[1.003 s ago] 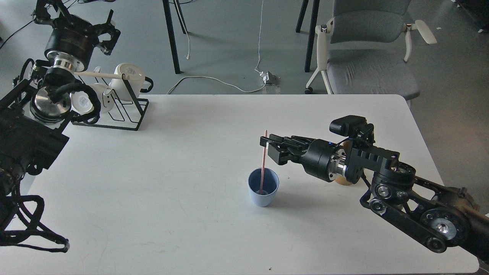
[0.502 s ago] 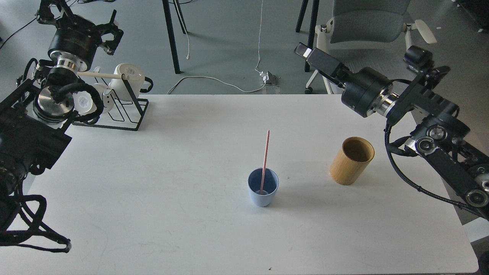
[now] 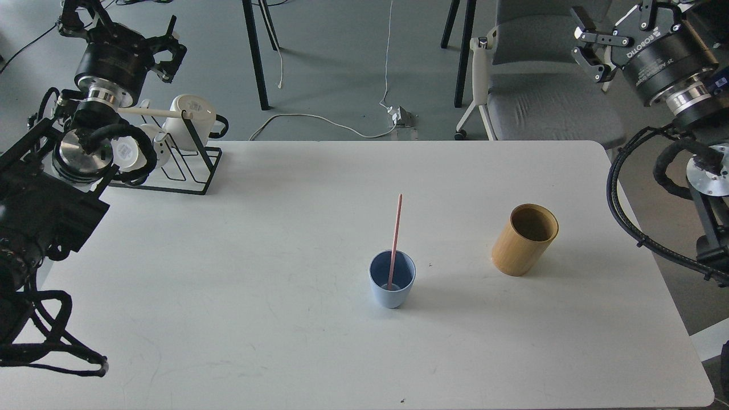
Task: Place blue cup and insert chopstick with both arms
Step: 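Release the straw and retract the right arm away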
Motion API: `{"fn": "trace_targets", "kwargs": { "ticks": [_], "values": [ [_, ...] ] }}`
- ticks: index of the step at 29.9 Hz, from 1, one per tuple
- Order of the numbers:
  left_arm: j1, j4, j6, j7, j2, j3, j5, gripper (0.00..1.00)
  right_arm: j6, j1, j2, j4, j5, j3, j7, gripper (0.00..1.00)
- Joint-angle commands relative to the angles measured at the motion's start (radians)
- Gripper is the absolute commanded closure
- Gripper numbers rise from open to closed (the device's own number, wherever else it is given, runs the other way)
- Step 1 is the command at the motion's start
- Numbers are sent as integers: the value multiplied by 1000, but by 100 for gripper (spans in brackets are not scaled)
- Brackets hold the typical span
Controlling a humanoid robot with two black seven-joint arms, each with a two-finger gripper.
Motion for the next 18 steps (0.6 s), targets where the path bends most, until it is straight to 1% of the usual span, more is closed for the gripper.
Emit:
{"fn": "trace_targets", "kwargs": {
  "ticks": [1, 5, 7, 9, 11, 13, 18],
  "values": [
    [0, -1, 0, 0, 0, 0, 0, 0, 31, 48, -1, -152, 186, 3, -15, 0],
    [0, -1, 0, 0, -4, -3, -2, 0, 168, 117, 14, -405, 401, -16, -67, 0],
    [3, -3, 0, 0, -14, -5, -2, 0, 178, 165, 27, -513, 445, -20, -74, 0],
    [4, -3, 0, -2, -22, -9, -2, 0, 178, 191, 62, -582, 453, -20, -73, 0],
    [4, -5, 0, -2, -23, -15, -2, 0, 178, 203, 91, -619, 456, -19, -64, 0],
    [3, -8, 0, -2, -24, -17, -3, 0, 178, 205, 94, -618, 456, -20, -64, 0],
    [0, -9, 0, -2, -27, -17, -5, 0, 178, 208, 91, -614, 456, -20, -47, 0]
  ]
}}
